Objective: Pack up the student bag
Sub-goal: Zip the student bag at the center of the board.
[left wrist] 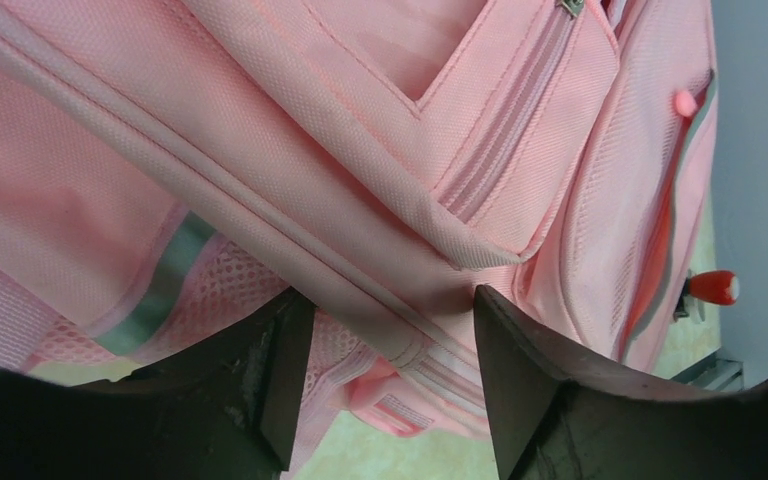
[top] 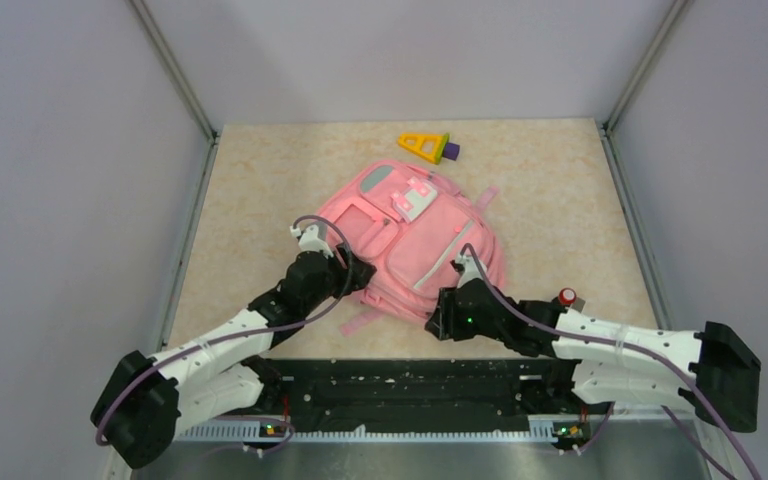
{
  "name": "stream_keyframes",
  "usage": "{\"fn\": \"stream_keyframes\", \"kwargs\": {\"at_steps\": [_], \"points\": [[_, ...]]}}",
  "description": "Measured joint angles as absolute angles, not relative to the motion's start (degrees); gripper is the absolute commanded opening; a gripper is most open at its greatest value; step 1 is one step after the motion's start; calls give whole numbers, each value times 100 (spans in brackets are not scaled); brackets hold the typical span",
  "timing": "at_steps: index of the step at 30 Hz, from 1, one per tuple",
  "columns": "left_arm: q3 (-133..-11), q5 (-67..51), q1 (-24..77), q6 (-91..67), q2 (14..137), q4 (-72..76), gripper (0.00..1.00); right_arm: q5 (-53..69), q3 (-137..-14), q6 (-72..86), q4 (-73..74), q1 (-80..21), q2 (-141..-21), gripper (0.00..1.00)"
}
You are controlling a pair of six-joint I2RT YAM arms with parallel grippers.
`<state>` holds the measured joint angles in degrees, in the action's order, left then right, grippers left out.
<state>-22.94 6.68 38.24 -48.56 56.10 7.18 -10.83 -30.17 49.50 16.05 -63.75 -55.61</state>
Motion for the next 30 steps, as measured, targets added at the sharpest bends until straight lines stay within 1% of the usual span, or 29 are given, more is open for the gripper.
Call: {"fn": "stream_keyframes", "kwargs": {"at_steps": [5, 9, 13, 15, 18, 21, 22, 23, 30], "points": [[-2294, 685, 3791, -4856, 5721, 742, 59, -1079, -3120, 4932, 1577, -6375, -5789, 36], [-2294, 687, 3785, -4853, 5728, 757, 56, -1085, -3120, 4928, 1540, -6375, -5802, 32], [-2294, 685, 3765, -4853, 5730, 755, 57, -1096, -3120, 4930, 1514, -6375, -5940, 31], [-2294, 685, 3765, -4856, 5743, 757, 55, -1111, -3120, 4923, 1487, -6375, -6025, 28], [-2294, 687, 3756, -4858, 5793, 779, 47, -1162, -3120, 4908, 1476, -6375, -6084, 20], [-2281, 698, 3741, -4884, 5804, 832, 38, -1238, -3120, 4866, 1479, -6377, -6090, 5], [-2281, 705, 3715, -4888, 5804, 840, 32, -1264, -3124, 4836, 1483, -6377, -6093, 2], [-2281, 705, 3686, -4899, 5808, 845, 28, -1280, -3142, 4801, 1500, -6379, -6099, 0], [-2314, 613, 3492, -5030, 6001, 1031, 0, -1389, -3494, 4475, 1802, -6405, -6189, 0]]}}
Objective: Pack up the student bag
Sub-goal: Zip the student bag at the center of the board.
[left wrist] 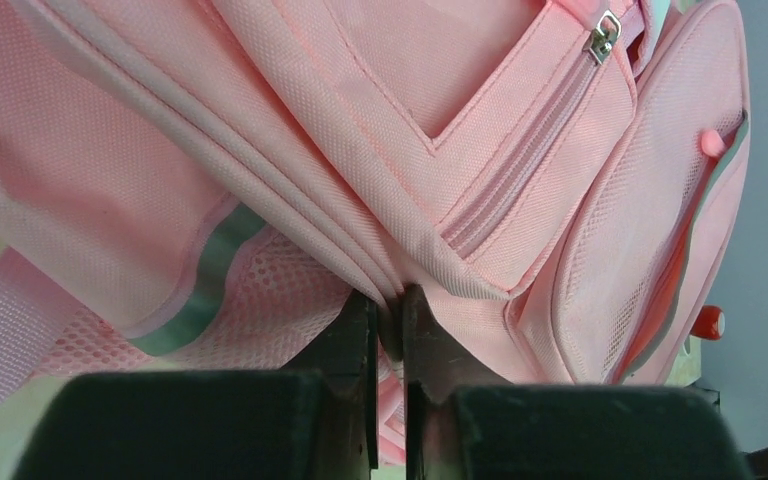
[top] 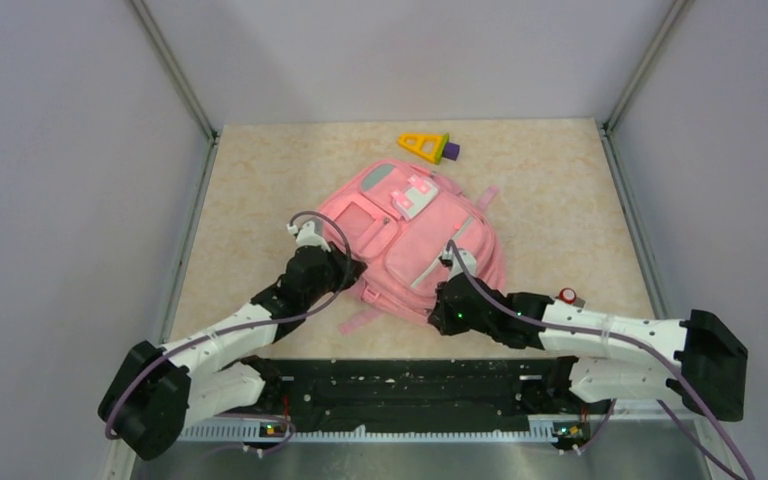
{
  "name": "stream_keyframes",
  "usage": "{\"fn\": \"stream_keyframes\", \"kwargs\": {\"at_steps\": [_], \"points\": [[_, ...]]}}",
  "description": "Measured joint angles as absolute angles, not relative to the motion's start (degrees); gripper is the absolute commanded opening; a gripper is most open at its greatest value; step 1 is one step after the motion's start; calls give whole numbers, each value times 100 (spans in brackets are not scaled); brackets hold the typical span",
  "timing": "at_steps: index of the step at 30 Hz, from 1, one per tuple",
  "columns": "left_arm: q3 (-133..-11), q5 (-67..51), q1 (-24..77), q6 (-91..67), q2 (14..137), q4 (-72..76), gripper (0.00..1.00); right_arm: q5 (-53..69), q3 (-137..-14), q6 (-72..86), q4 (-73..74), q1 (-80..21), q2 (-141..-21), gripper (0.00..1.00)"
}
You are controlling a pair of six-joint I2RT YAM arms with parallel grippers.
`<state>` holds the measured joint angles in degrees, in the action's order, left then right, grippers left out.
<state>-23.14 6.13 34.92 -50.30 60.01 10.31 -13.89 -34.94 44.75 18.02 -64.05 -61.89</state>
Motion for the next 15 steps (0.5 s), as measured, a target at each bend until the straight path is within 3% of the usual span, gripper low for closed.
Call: {"fn": "stream_keyframes", "kwargs": {"at_steps": [15], "points": [[-2934, -204, 2504, -4318, 6917, 1203, 0, -1898, -4362, 3868, 2414, -6438, -6816, 0]]}}
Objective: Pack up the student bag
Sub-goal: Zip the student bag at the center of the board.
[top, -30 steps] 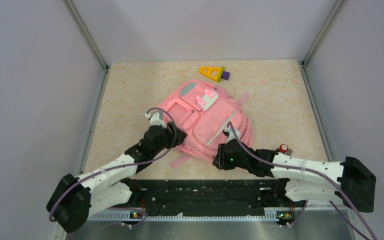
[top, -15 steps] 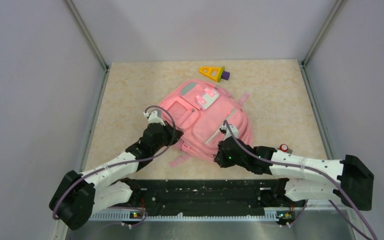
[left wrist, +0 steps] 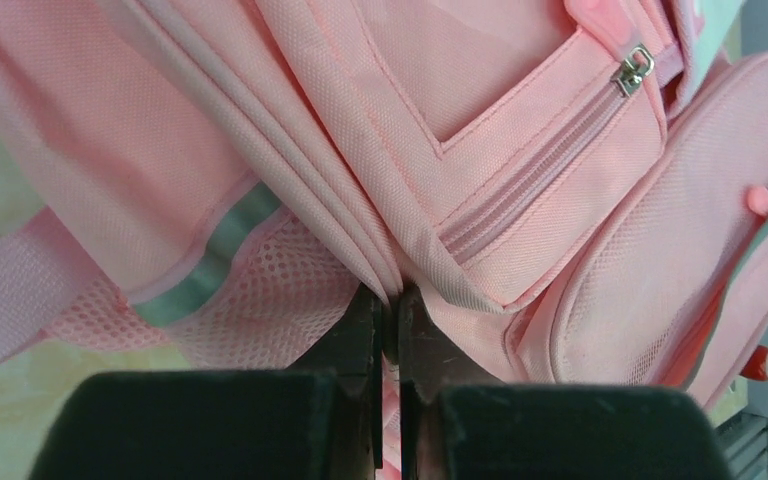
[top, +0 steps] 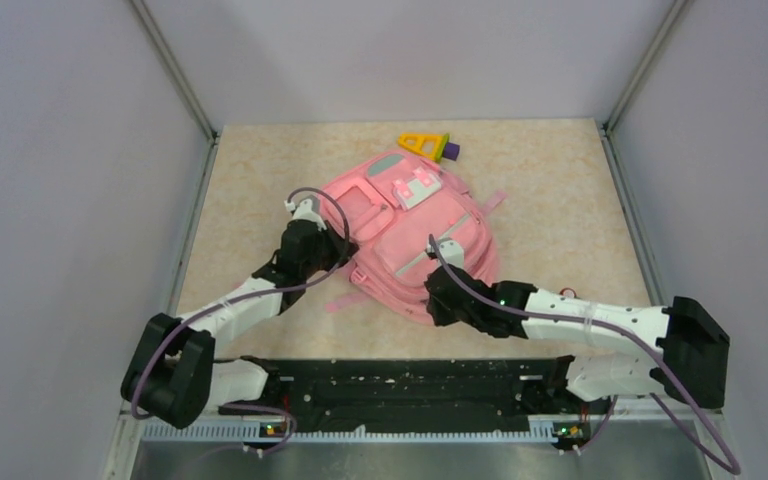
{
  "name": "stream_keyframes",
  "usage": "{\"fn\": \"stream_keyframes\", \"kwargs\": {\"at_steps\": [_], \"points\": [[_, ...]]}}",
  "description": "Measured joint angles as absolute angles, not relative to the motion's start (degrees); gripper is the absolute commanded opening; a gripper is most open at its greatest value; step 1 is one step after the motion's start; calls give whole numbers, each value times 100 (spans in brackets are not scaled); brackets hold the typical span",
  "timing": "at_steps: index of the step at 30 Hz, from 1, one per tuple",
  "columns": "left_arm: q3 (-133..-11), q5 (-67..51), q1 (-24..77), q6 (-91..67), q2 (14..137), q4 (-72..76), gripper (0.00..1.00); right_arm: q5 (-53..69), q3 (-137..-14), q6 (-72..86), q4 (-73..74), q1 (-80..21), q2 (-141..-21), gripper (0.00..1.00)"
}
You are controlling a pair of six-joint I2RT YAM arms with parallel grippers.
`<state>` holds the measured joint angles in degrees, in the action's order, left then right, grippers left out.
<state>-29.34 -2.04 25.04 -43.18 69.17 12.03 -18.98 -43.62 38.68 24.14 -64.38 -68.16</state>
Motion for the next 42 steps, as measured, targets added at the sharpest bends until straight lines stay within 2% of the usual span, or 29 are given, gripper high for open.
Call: {"fn": "stream_keyframes", "kwargs": {"at_steps": [9, 10, 13, 14, 15, 16, 18, 25, 31, 35, 42], "points": [[-3605, -333, 2003, -3647, 7817, 1409, 0, -2412, -4362, 3677, 2108, -6438, -7153, 0], [-3636, -307, 1990, -3612, 7874, 1461, 4, -2510, -4362, 3642, 2080, -6438, -7159, 0], [-3852, -198, 1970, -3500, 8073, 1490, 37, -2788, -4362, 3542, 2025, -6438, -7249, 0], [-3970, -156, 1957, -3439, 8132, 1444, 49, -2871, -4364, 3498, 1970, -6438, -7301, 0], [-4071, -110, 1938, -3356, 8154, 1400, 65, -2939, -4379, 3450, 1914, -6438, -7365, 0], [-4169, -47, 1918, -3295, 8156, 1367, 76, -2978, -4403, 3391, 1874, -6438, -7426, 0], [-4272, 82, 1894, -3179, 8117, 1372, 84, -2987, -4397, 3256, 1789, -6438, -7478, 0], [-3568, 578, 2244, -3415, 7223, 1087, 86, -2753, -4381, 2853, 1168, -6438, -7540, 0], [-2770, 1072, 3236, -4167, 5680, 593, 86, -2561, -4381, 2644, 840, -6438, -7699, 0], [-2390, 1149, 3752, -4797, 5175, 637, 80, -2556, -4383, 2602, 799, -6438, -7701, 0], [-1922, 1142, 4108, -5594, 5155, 504, 73, -2563, -4383, 2606, 757, -6438, -7747, 0]]}}
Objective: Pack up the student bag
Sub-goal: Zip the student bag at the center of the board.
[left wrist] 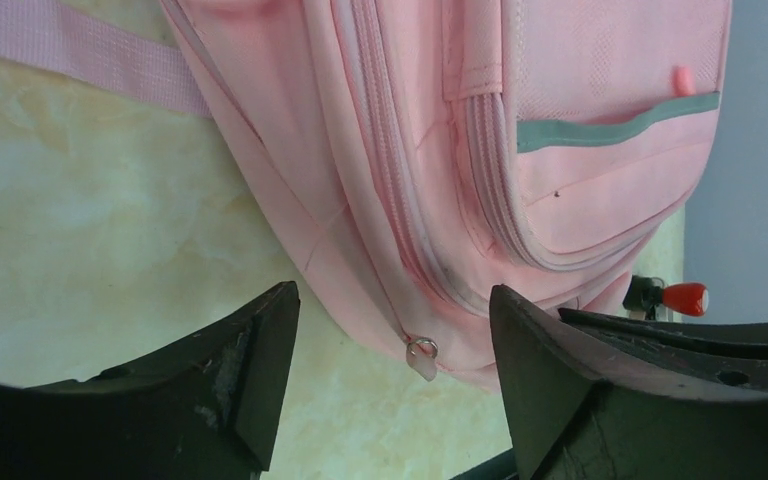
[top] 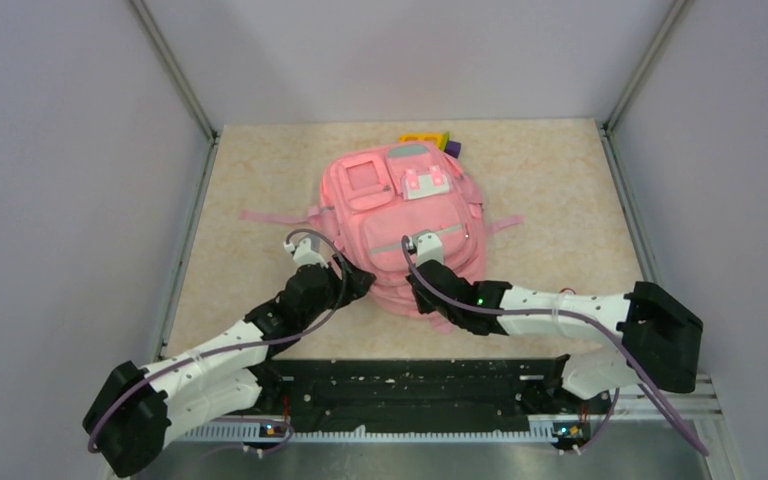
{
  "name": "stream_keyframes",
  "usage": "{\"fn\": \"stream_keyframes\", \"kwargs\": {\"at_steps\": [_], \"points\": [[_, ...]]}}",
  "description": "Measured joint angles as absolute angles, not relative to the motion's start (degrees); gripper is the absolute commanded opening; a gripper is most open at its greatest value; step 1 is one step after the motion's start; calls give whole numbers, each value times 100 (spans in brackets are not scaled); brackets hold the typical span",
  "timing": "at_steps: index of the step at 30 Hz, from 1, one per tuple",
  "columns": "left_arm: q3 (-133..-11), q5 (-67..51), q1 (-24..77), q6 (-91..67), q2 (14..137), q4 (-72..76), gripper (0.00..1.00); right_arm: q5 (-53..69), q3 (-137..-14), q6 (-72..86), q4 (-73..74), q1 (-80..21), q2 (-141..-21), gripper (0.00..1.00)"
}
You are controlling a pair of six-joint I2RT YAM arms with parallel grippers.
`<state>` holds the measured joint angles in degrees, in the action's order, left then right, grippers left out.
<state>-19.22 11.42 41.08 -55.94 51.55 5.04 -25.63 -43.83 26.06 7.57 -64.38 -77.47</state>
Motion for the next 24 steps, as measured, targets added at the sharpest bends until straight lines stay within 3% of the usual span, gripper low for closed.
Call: {"fn": "stream_keyframes", "kwargs": {"at_steps": [14, 20, 24], "points": [[-1531, 998, 4394, -6547, 5411, 917, 38, -2591, -4543, 2580, 563, -6438, -8160, 0], [-1498, 1070, 4410, -6665, 5570, 1186, 2, -2781, -4630, 2508, 694, -6451, -8237, 0], [-1505, 1212, 4429, -6591, 5579, 1199, 0, -2956, -4665, 2504, 819, -6438, -8232, 0]]}}
